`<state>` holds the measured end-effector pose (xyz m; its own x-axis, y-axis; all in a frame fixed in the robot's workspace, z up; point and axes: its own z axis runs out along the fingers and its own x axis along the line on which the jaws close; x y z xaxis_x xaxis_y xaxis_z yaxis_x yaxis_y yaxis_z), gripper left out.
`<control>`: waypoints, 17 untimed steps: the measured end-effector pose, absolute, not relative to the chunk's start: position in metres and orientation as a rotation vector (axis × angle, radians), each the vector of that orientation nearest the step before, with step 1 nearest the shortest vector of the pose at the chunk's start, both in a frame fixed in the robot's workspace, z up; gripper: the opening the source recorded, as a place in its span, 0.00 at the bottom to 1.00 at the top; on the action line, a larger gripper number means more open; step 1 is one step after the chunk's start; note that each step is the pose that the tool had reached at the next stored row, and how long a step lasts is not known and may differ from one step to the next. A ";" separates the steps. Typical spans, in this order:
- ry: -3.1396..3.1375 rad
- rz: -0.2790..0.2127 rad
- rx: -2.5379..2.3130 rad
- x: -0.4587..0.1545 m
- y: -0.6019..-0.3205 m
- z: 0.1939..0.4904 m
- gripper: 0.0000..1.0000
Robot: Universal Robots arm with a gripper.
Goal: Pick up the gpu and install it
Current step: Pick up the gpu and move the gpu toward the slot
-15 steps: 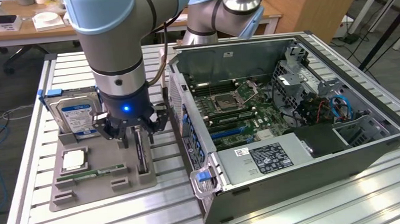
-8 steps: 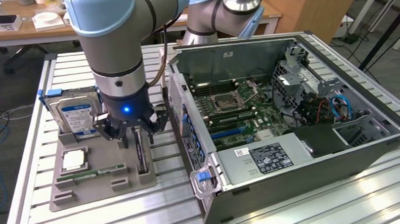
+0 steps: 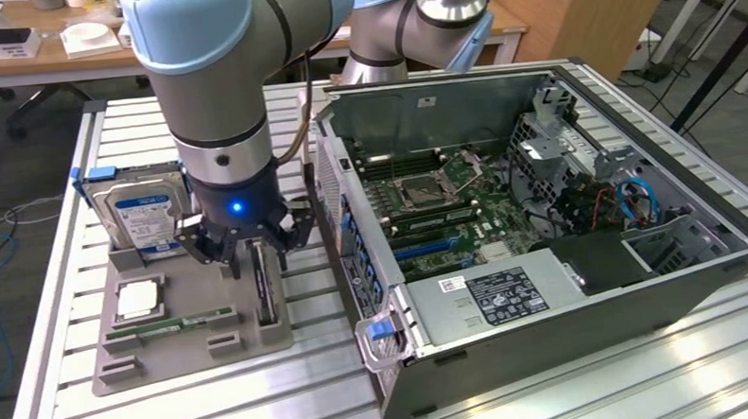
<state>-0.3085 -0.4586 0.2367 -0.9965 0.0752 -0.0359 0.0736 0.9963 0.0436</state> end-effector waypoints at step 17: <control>3.101 0.065 0.116 -0.310 -0.458 0.231 0.59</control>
